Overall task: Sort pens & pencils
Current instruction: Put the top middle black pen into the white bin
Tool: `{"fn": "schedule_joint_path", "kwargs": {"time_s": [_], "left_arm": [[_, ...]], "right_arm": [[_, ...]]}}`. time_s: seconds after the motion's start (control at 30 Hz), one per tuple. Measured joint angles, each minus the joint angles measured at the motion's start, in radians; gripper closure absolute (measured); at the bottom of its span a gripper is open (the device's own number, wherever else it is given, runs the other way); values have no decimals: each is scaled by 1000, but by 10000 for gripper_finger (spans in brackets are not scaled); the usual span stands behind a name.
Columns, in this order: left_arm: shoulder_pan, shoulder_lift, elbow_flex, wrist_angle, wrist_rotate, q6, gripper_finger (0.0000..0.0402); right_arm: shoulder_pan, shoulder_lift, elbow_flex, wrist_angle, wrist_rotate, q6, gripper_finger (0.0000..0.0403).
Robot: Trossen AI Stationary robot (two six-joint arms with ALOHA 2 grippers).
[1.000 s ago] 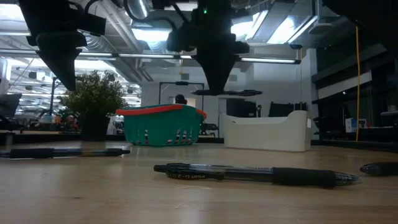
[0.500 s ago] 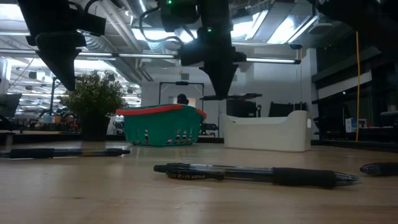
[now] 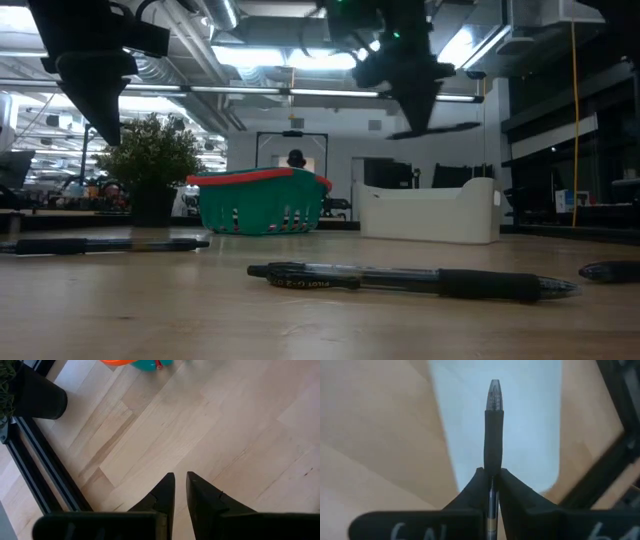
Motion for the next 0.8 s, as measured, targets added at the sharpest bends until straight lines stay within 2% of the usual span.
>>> {"fn": "schedule_joint_path", "kwargs": {"time_s": [0.17,0.27,0.57,0.8], "left_arm": [[1,0,0,4,-1,-9,359],[1,0,0,8,3,-27,359],[1,0,0,8,20,-30,359],[2,0,0,9,20,-30,359]], "right_arm": [[-37,-24,-86,25,20,-6,373],[-57,-23,-131,93,23,-71,374],[-122,-21,-257,204,-2,-129,370],[-123,-21,-267,255,1,-189,368]]}}
